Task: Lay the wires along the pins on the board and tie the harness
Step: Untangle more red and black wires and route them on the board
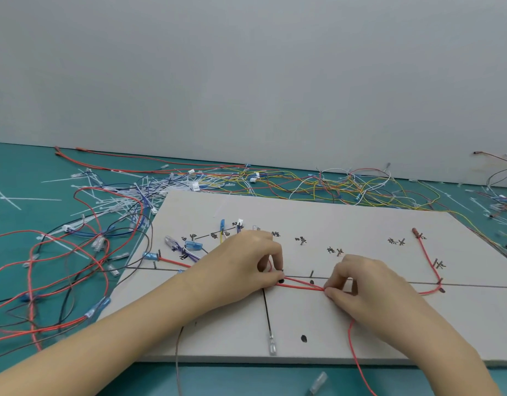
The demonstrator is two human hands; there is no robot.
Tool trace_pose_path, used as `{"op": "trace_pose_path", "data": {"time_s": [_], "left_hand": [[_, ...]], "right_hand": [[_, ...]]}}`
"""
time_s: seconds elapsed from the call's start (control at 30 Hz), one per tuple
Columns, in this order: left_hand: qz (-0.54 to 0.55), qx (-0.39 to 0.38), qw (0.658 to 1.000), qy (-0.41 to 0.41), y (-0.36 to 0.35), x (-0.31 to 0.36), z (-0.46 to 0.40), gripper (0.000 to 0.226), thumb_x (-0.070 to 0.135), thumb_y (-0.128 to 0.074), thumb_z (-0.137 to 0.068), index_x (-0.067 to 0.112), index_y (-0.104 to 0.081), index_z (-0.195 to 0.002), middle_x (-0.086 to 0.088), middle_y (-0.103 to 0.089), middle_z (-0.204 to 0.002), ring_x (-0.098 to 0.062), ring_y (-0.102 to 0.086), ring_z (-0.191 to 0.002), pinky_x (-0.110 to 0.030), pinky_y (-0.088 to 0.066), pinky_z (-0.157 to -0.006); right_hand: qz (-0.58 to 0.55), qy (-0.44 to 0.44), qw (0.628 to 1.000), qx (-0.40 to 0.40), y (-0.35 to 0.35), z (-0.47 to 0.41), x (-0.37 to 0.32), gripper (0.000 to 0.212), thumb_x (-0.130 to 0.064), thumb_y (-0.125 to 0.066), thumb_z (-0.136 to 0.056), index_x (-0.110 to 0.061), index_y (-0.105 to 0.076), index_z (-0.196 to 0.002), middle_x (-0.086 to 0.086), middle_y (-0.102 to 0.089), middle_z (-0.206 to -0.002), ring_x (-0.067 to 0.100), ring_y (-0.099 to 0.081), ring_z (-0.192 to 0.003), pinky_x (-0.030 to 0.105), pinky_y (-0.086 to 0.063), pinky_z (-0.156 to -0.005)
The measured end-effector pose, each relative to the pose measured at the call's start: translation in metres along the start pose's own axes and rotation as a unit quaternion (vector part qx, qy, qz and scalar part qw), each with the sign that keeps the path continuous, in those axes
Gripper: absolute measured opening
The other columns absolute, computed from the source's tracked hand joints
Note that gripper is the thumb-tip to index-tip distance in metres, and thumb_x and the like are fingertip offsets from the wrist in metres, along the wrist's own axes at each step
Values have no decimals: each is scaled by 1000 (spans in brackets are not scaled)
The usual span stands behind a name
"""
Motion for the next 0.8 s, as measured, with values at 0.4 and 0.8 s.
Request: {"op": "trace_pose_path", "data": {"time_s": [0.4,0.8], "left_hand": [[27,-5,1000,-4,-8,4,0,3,18,-64,-87,20,-66,-88,12,-53,-79,-1,-49,-77,-14,-39,-69],[23,-39,999,0,-14,3,0,9,17,-57,-88,23,-53,-82,14,-43,-70,2,-43,-75,-15,-32,-64]], "right_hand": [[-23,80,990,113,10,7,-12,12,-16,-63,-87,-24,-56,-81,-14,-53,-82,14,-50,-85,32,-40,-74],[57,-29,994,85,-17,-3,10,7,-39,-32,-101,-41,-38,-99,-18,-30,-109,8,-29,-113,31,-23,-84]]}}
Point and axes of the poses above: each hand's wrist, its own z-axis away from the middle knuckle, its own y-axis out of the back of the hand, x = y × z, the point moved 10 cm from there along -z, towards the middle knuckle
